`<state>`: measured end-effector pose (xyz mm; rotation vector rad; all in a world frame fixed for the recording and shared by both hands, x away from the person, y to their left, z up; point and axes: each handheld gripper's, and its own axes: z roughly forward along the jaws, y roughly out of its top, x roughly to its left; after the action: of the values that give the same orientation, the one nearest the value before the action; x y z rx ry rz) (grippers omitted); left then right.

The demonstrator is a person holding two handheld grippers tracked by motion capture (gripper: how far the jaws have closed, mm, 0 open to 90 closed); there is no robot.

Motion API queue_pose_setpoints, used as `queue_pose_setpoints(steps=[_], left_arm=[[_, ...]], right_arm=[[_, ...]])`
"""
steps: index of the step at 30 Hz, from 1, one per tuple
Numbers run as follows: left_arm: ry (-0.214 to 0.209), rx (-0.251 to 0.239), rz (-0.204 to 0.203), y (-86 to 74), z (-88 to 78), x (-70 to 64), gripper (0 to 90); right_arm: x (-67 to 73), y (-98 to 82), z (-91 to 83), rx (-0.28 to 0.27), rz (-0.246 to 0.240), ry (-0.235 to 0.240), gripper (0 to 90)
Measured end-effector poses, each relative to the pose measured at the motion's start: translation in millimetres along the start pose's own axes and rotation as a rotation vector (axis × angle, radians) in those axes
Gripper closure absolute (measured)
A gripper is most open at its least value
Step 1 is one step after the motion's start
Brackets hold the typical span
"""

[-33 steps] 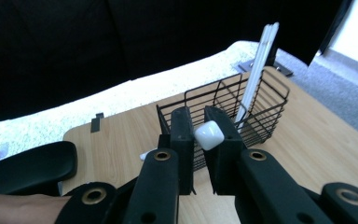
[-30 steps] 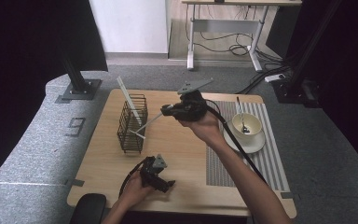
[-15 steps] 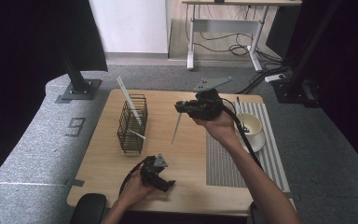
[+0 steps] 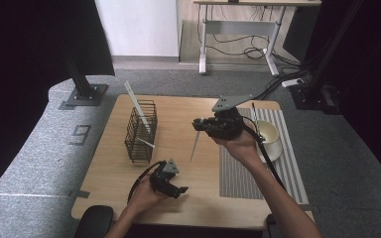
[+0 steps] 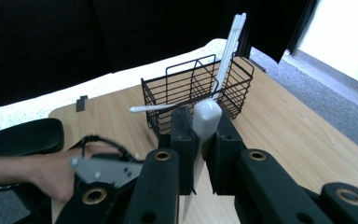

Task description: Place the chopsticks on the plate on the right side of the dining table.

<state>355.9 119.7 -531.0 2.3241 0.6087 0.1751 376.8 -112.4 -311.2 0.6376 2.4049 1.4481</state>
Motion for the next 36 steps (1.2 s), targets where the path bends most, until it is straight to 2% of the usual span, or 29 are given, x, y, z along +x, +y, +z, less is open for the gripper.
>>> queue_pose_setpoints(steps=[7, 12, 18, 19, 20, 21, 23, 29, 32, 36], left_arm=[[-0.024, -0.051, 0.071, 17.3, -11.2, 3.7, 23.8], [-0.057, -0.099, 0.086, 25.7, -14.4, 3.2, 32.1], [-0.088, -0.105, 0.115, 25.8, -12.7, -0.7, 44.7], [-0.097, -0.109, 0.119, 25.4, -12.2, -0.8, 49.2], [-0.101, -0.112, 0.123, 25.1, -12.0, -1.2, 49.2], [-0.114, -0.119, 0.131, 24.6, -11.9, -1.9, 54.4], [-0.12, -0.125, 0.136, 24.3, -11.9, -2.3, 59.1], [-0.157, -0.135, 0.147, 23.6, -11.2, -4.2, 67.7], [-0.157, -0.138, 0.158, 23.4, -10.8, -5.2, 72.9], [-0.155, -0.159, 0.154, 23.6, -12.9, -5.3, 77.0]], right_arm=[[11.7, -18.4, 2.1, 0.022, 0.002, 0.026, 81.5], [16.6, -25.2, 3.8, 0.033, 0.005, 0.04, 81.5], [21.9, -31.0, 10.2, 0.049, 0.024, 0.061, 81.5], [24.3, -31.9, 13.7, 0.057, 0.022, 0.069, 81.5], [24.3, -31.9, 13.7, 0.057, 0.022, 0.069, 81.5], [26.7, -32.6, 17.4, 0.062, 0.022, 0.079, 81.5], [28.1, -33.4, 20.8, 0.064, 0.023, 0.084, 81.5], [29.3, -36.0, 27.7, 0.078, 0.032, 0.092, 81.5], [29.9, -37.3, 30.7, 0.08, 0.038, 0.099, 81.5], [30.4, -39.3, 33.7, 0.088, 0.039, 0.102, 81.5]])
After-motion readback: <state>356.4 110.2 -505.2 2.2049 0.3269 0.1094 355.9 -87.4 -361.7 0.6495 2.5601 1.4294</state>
